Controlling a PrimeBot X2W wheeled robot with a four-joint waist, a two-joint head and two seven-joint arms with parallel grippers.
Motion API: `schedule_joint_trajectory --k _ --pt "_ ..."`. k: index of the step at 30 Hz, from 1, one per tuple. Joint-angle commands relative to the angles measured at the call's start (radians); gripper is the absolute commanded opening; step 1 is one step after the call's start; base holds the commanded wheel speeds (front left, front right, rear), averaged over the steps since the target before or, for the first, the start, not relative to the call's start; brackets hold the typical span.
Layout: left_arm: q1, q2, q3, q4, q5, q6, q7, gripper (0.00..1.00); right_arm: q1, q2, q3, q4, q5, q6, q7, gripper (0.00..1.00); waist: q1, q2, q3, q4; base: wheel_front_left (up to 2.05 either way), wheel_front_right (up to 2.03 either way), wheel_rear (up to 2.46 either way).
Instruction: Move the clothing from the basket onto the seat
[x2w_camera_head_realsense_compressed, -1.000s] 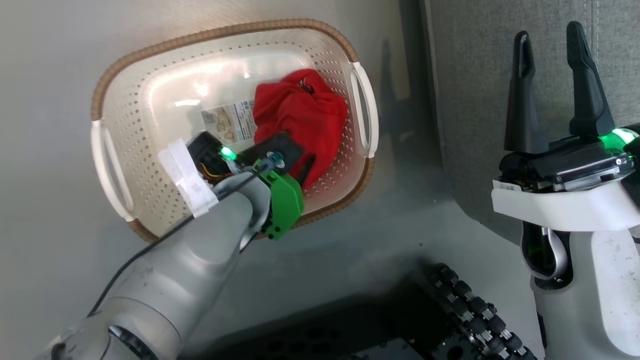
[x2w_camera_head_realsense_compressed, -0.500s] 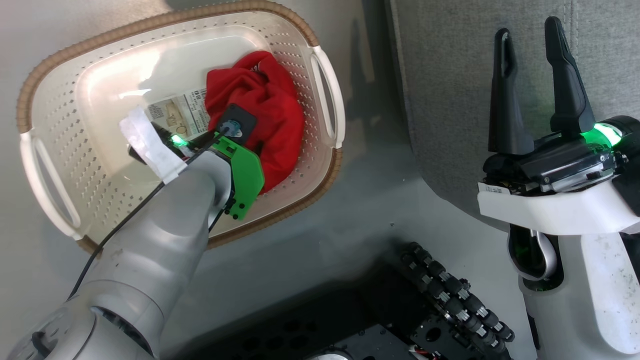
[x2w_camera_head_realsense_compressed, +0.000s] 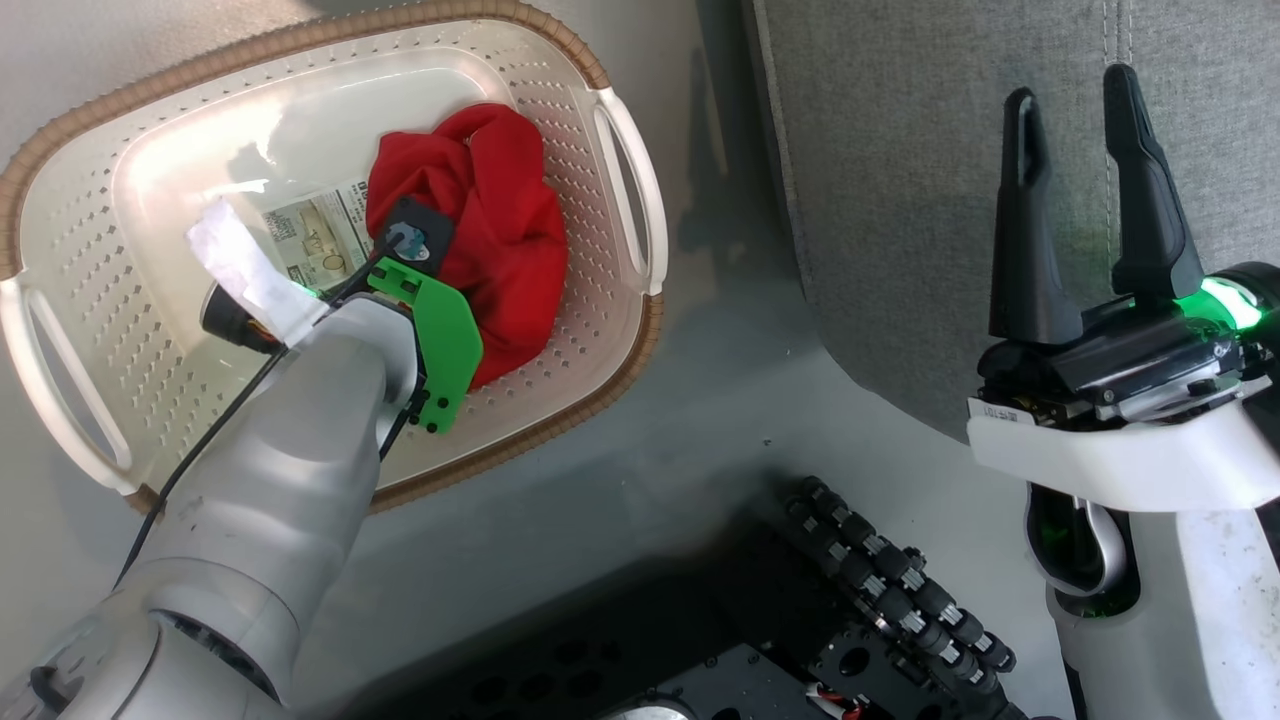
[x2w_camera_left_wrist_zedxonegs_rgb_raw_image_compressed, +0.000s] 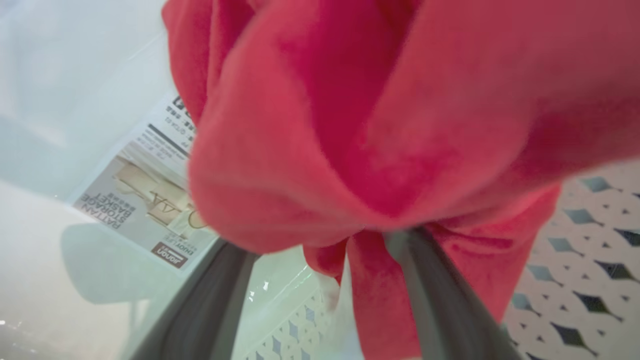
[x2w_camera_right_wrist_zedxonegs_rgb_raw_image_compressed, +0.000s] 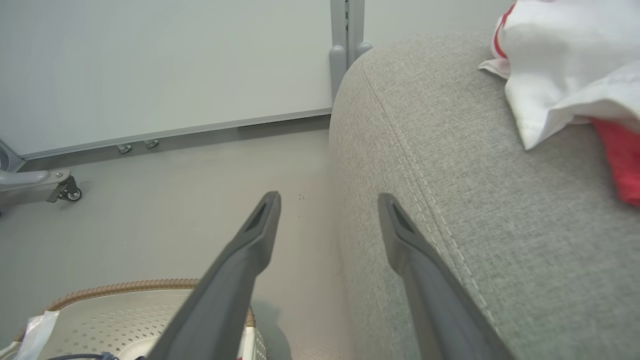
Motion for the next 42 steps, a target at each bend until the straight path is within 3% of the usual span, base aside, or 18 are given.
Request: schedule_joint_trajectory --k 1,2,3,14,22,29,35,42 --pt "-0.017 0.013 0.008 0.003 -0.013 0.003 0.009 0.60 0.011 0.000 -0.001 -0.010 0.004 -0.001 -0.003 1.00 -0.0001 0.0000 0.001 -0.002 0.00 0.00 0.00" --pt "-0.017 0.013 0.010 0.004 -0.016 0.001 0.015 0.35 0.016 0.000 -0.001 -0.014 0.004 -0.001 -0.003 1.00 -0.0001 0.0000 0.000 -0.003 0.00 0.00 0.00" --pt "-0.017 0.014 0.011 0.004 -0.021 0.000 0.017 0.00 0.020 0.000 -0.001 -0.017 0.004 -0.001 -0.003 1.00 -0.0001 0.0000 0.000 -0.004 0.00 0.00 0.00" --pt "-0.034 0.013 -0.013 0.006 -0.008 -0.004 -0.039 0.00 0.034 0.000 -0.012 -0.042 0.002 -0.001 -0.003 1.00 -0.0001 0.0000 -0.008 -0.008 0.00 0.00 0.00" --pt "-0.033 0.046 -0.056 -0.009 0.044 -0.002 -0.198 0.00 -0.024 0.000 -0.001 -0.005 -0.011 -0.001 -0.003 1.00 -0.0001 0.0000 -0.040 -0.009 0.00 0.00 0.00" --pt "0.020 0.034 -0.092 -0.047 0.067 -0.011 -0.298 0.00 -0.027 0.000 -0.027 0.035 -0.046 -0.001 -0.003 1.00 -0.0001 0.0000 -0.142 0.041 0.00 0.00 0.00" --pt "0.069 0.038 -0.093 -0.146 0.086 0.012 -0.330 0.00 0.000 -0.001 -0.058 0.063 -0.083 -0.001 -0.003 1.00 -0.0001 0.0000 -0.238 0.093 0.00 0.00 0.00" --pt "0.174 0.091 -0.034 -0.421 0.122 0.070 -0.329 0.00 0.033 -0.001 -0.101 0.076 -0.120 -0.001 0.009 1.00 -0.0001 0.0000 -0.350 0.156 0.00 0.00 0.00"
